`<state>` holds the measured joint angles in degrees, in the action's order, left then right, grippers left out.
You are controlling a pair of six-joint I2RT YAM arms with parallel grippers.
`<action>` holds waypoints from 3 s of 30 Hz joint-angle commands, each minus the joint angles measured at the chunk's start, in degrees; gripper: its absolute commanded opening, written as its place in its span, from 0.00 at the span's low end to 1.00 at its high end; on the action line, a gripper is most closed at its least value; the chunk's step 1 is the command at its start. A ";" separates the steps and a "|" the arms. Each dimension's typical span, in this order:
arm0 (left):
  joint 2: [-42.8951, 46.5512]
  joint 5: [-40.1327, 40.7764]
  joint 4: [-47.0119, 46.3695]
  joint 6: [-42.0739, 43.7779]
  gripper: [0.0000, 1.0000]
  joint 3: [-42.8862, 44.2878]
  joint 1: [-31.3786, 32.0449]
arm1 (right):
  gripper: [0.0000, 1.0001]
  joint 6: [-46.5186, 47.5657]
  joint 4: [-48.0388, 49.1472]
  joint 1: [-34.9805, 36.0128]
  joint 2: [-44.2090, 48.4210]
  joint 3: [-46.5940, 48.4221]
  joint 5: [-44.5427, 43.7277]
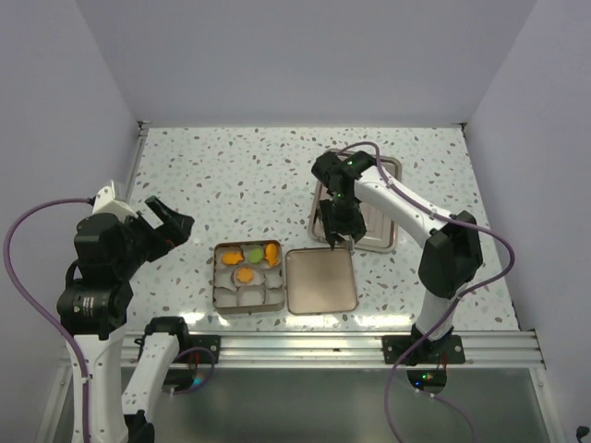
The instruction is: Pack the cookies
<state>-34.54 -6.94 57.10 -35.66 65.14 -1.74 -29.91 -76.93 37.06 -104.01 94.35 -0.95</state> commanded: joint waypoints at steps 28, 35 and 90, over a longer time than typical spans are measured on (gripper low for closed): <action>-2.54 2.19 -0.94 3.67 1.00 2.00 0.33 | 0.39 2.40 2.66 -3.66 -8.50 4.44 3.24; -2.11 2.28 -0.68 3.58 1.00 2.44 0.33 | 0.36 2.75 -1.20 -4.54 -5.68 7.77 2.01; -0.17 2.02 -0.68 2.26 1.00 1.83 0.33 | 0.42 -14.03 7.94 21.74 6.01 -3.64 23.54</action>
<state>-35.20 -5.67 56.75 -33.39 66.22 -1.72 -43.55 -69.10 58.76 -98.37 89.86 21.06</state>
